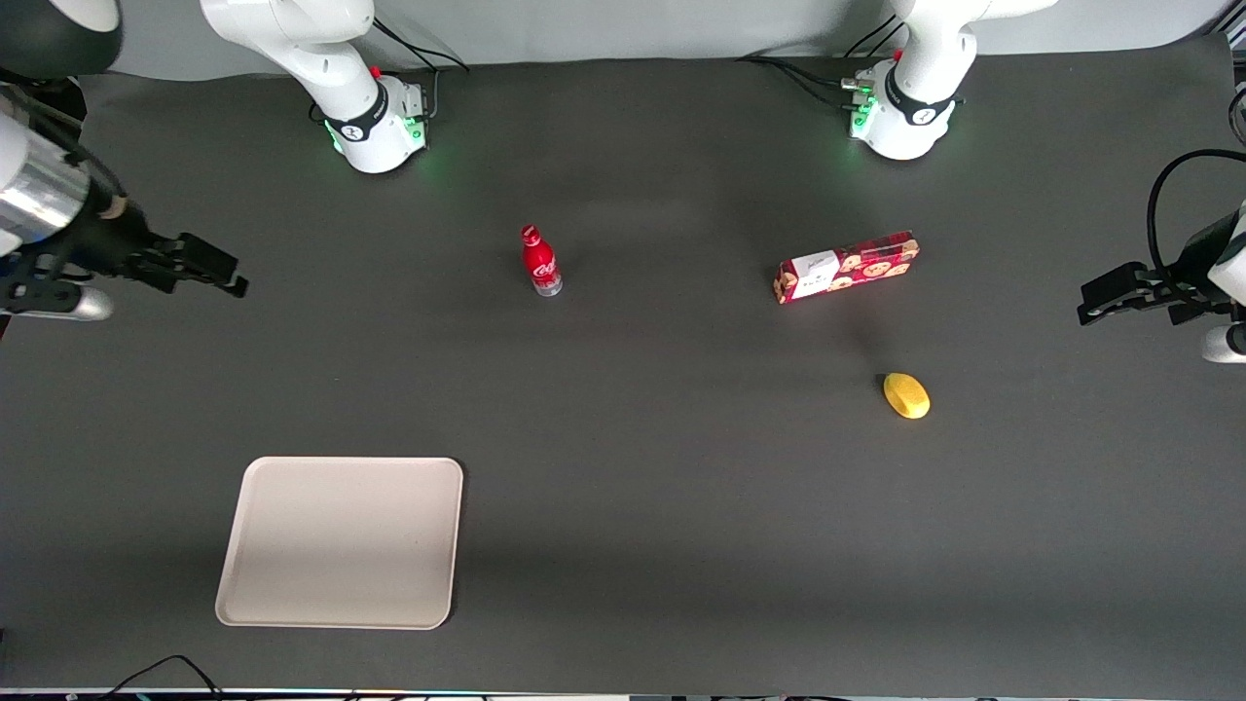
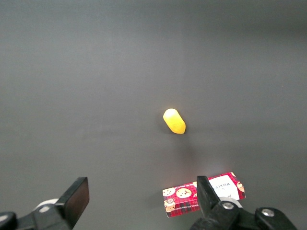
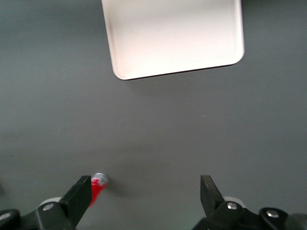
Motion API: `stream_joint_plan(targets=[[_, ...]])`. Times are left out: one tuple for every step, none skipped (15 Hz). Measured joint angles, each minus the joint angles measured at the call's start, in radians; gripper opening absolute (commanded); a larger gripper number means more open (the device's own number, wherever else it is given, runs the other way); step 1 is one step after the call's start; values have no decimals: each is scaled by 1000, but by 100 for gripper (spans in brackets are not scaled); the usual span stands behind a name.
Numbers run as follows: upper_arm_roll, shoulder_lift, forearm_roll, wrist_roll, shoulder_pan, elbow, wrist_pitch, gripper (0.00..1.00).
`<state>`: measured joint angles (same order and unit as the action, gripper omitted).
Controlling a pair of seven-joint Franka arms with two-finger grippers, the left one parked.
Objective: Place coke bottle on tray
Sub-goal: 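Move the open right gripper over the red Coca-Cola bottle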
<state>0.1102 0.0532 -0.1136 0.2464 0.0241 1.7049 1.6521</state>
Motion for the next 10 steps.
stream_joint_plan(targets=[[84, 9, -8, 54, 46, 28, 35, 100], [182, 20, -10, 117, 95, 61, 73, 100], [277, 28, -11, 186, 132, 96, 110, 100], [348, 35, -11, 251, 148, 129, 146, 100], [397, 41, -13, 305, 150, 163, 183, 100], [438, 49, -29, 346, 151, 201, 226, 100], [474, 62, -50, 370, 152, 247, 277, 100], [507, 82, -70, 383, 152, 303, 330, 100], [541, 111, -101, 386, 152, 367, 381, 100], [578, 146, -145, 388, 152, 430, 428, 100]])
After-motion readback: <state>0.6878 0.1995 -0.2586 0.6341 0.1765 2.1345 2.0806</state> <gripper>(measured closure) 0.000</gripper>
